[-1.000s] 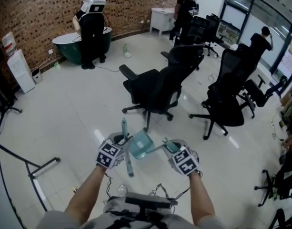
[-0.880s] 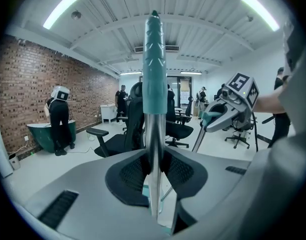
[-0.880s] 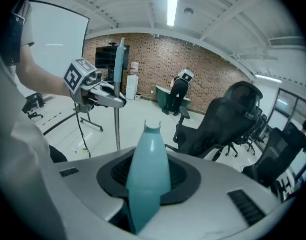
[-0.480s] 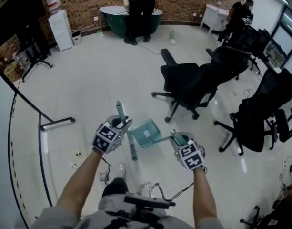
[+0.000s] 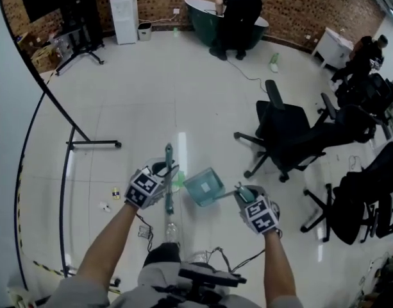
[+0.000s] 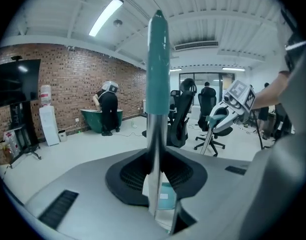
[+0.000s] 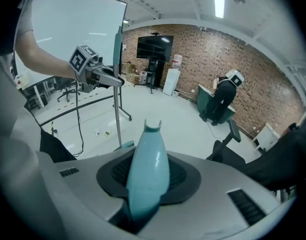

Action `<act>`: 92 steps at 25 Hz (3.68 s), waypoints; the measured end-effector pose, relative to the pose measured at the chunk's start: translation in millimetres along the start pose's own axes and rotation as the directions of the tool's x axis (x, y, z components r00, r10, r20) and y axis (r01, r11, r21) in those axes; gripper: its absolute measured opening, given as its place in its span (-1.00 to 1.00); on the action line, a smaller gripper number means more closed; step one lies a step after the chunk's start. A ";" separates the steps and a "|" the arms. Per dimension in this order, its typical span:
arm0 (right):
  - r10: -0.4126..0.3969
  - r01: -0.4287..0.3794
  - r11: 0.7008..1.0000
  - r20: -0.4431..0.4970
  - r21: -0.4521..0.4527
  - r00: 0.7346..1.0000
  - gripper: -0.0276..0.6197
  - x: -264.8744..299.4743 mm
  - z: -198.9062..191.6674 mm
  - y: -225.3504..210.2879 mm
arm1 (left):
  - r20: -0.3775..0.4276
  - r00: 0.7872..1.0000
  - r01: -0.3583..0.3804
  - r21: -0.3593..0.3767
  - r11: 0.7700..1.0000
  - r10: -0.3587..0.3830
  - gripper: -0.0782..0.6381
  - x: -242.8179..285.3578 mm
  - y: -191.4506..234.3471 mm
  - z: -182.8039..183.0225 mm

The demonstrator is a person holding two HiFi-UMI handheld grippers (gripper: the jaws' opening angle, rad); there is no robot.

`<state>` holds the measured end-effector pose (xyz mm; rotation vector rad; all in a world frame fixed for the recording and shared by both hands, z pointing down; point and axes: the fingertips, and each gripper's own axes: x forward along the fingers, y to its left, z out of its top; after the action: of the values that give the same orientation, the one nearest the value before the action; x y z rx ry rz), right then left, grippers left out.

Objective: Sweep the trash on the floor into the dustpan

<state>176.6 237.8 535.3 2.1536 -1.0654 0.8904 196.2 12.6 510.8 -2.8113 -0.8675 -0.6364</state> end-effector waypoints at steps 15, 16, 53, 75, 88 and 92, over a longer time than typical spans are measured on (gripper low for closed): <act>0.248 -0.279 0.923 -0.142 -0.264 0.958 -0.60 147.3 -3.9 43.8 | -0.123 0.984 -0.139 -0.049 0.989 0.132 -0.55 24.9 95.6 -129.8; 0.263 -0.298 0.912 -0.155 -0.282 0.952 -0.60 150.4 -8.5 48.5 | -0.130 0.982 -0.147 -0.063 0.987 0.138 -0.55 27.7 93.4 -138.5; 0.341 -0.343 0.875 -0.068 -0.342 0.938 -0.60 149.9 -31.9 13.2 | -0.037 0.999 -0.028 -0.271 0.962 0.018 -0.58 102.6 -5.6 -119.5; 0.556 -0.481 0.592 -0.104 -0.647 0.824 -0.60 108.5 24.7 203.9 | -0.224 0.822 -0.569 -0.354 0.742 0.523 -0.58 -227.1 -10.0 -251.2; 0.557 -0.534 0.400 -0.265 -0.745 0.787 -0.60 85.5 -8.3 332.5 | -0.281 0.783 -0.620 -0.418 0.663 0.555 -0.58 -301.1 -66.2 -376.9; 0.564 -0.549 0.385 -0.281 -0.742 0.777 -0.60 85.6 -16.0 345.0 | -0.237 0.804 -0.591 -0.421 0.688 0.546 -0.58 -286.4 -67.6 -377.0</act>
<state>-76.0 31.6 677.6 1.0095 -1.8315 0.4622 -189.4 -169.1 727.7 -3.1690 0.2654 -0.9566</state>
